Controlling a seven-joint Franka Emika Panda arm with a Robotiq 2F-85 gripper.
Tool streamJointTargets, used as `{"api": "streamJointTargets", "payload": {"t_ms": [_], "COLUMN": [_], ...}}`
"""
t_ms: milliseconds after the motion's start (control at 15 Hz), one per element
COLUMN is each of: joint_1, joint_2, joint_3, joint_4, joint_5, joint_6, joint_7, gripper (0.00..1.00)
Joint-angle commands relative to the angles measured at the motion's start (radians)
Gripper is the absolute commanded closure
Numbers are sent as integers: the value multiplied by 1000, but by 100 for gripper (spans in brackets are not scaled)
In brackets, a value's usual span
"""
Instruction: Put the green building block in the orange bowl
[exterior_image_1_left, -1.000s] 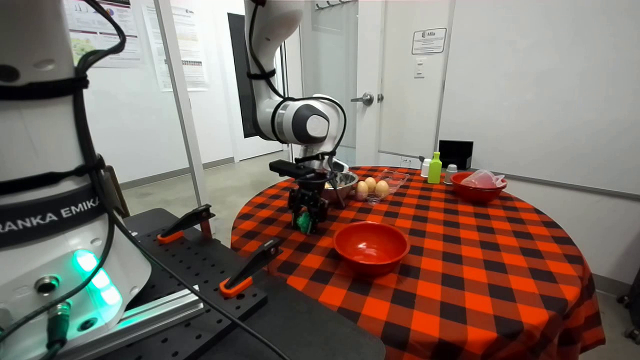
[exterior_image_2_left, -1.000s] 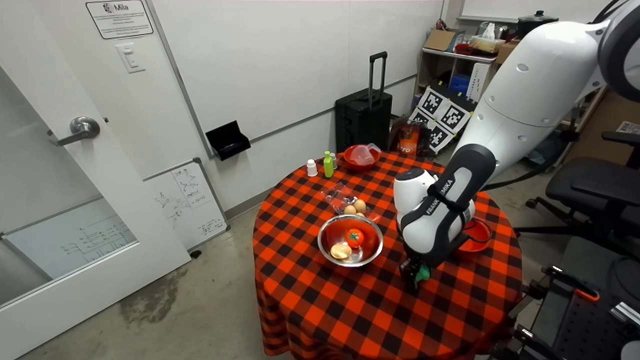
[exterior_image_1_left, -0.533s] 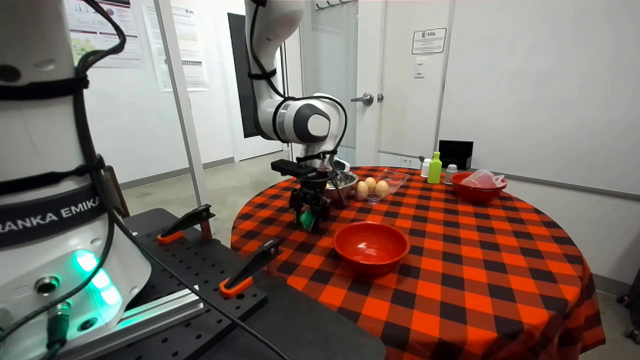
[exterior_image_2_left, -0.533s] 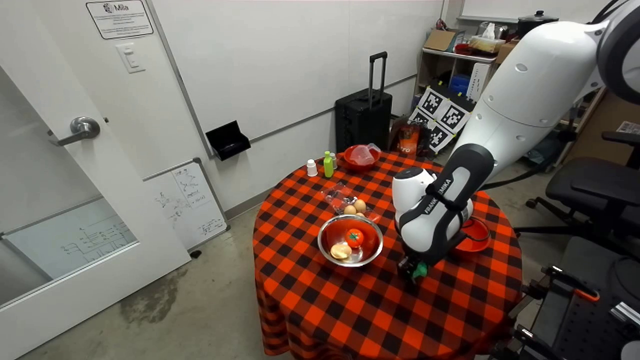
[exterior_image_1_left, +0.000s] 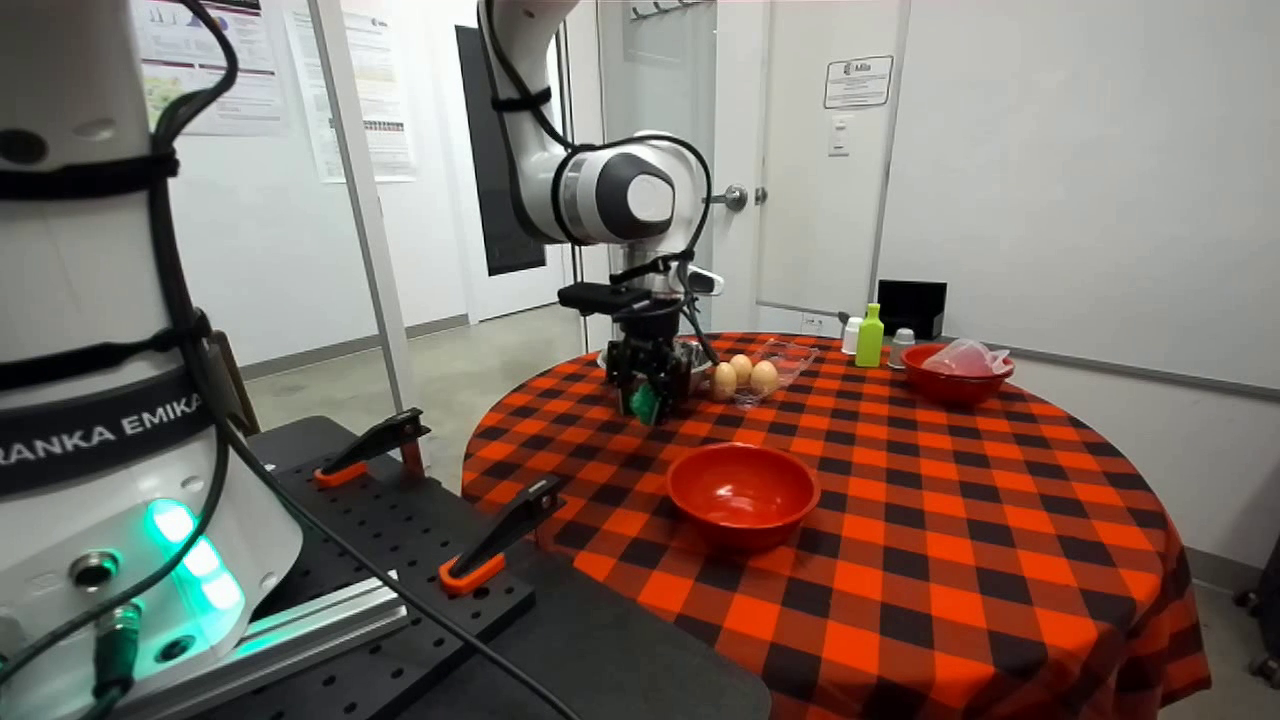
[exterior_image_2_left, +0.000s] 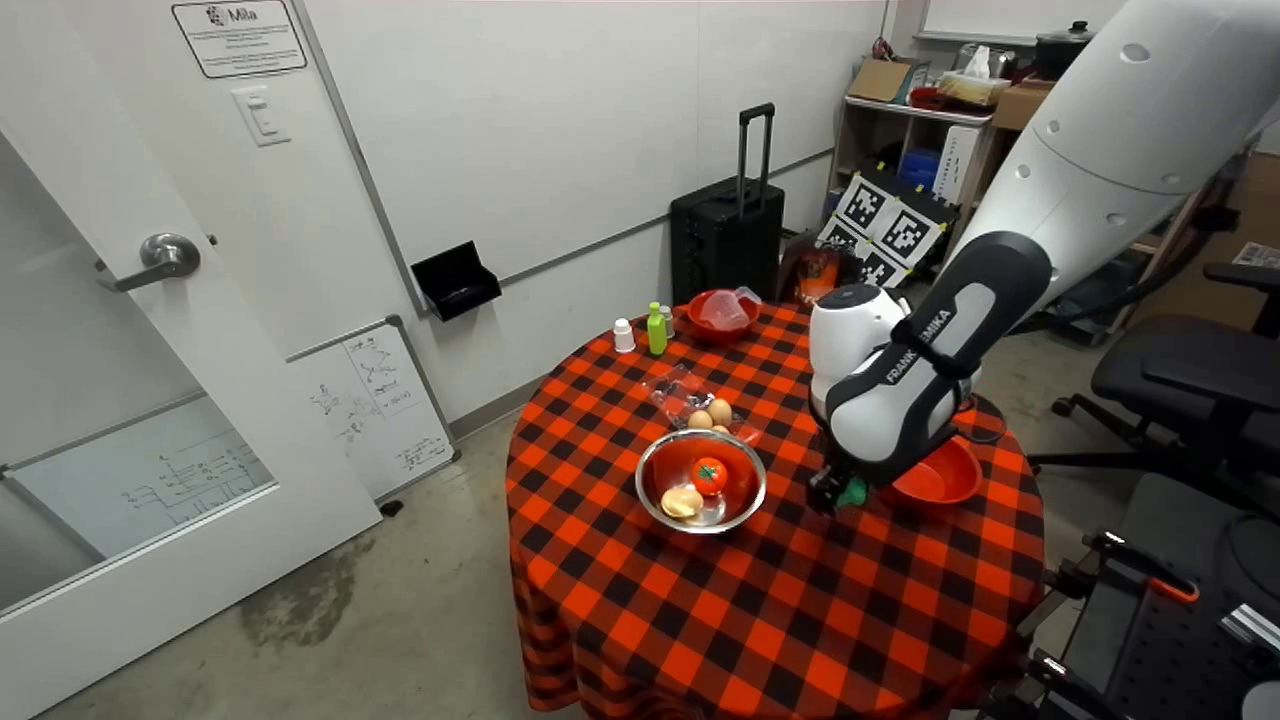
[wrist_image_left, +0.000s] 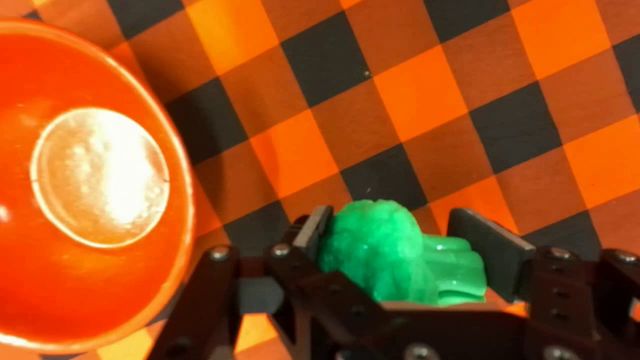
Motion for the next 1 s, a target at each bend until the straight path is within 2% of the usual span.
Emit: {"api": "streamJointTargets", "payload": {"t_ms": [0,200,400,733,933], "joint_1": [-3,-48,-120,-252,-306], "joint_2": [-112,-144,-140,-83,-44], "joint_3": [-73,-120,-130,-87,-53], "joint_4": [-102,-138,-150,-121,-95], "joint_5": [-54,-66,-44,13,53], "joint_6": [21,25,37,41,43], "joint_7": [51,55,27,-35,-71], "gripper": [63,63,63,63,63]}}
